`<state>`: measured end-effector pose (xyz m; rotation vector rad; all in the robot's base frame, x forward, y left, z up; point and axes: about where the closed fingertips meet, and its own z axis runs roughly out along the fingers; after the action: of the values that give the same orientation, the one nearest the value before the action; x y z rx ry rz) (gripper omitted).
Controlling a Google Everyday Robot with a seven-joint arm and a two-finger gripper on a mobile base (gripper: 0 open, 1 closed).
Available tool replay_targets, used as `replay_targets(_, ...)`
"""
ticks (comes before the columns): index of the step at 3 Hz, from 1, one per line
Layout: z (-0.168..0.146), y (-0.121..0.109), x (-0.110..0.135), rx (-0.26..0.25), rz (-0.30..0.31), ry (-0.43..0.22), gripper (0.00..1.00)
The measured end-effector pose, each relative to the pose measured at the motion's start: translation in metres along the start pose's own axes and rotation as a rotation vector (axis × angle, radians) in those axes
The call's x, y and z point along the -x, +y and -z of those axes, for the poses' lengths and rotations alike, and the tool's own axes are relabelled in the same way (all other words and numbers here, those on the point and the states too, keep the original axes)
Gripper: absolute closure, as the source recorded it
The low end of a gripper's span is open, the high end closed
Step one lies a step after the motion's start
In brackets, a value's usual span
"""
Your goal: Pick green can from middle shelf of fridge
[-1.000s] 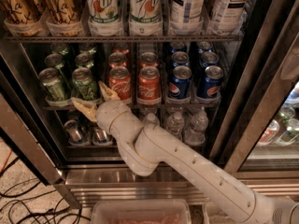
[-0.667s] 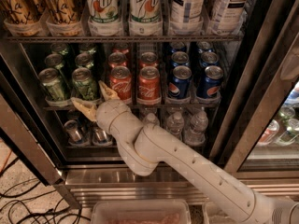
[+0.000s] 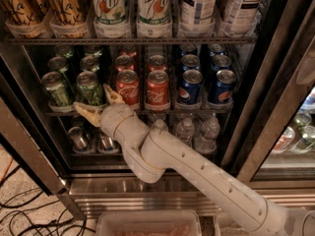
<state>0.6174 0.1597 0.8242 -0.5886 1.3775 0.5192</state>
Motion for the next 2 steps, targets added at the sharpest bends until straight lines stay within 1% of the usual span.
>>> replay_targets(1, -0.013, 0.0065, 0.0104, 0.005, -0.037, 0.009, 0.26)
replay_targets(2, -0.0137, 0.0037, 0.0181, -0.007, -0.03, 0.081, 0.24)
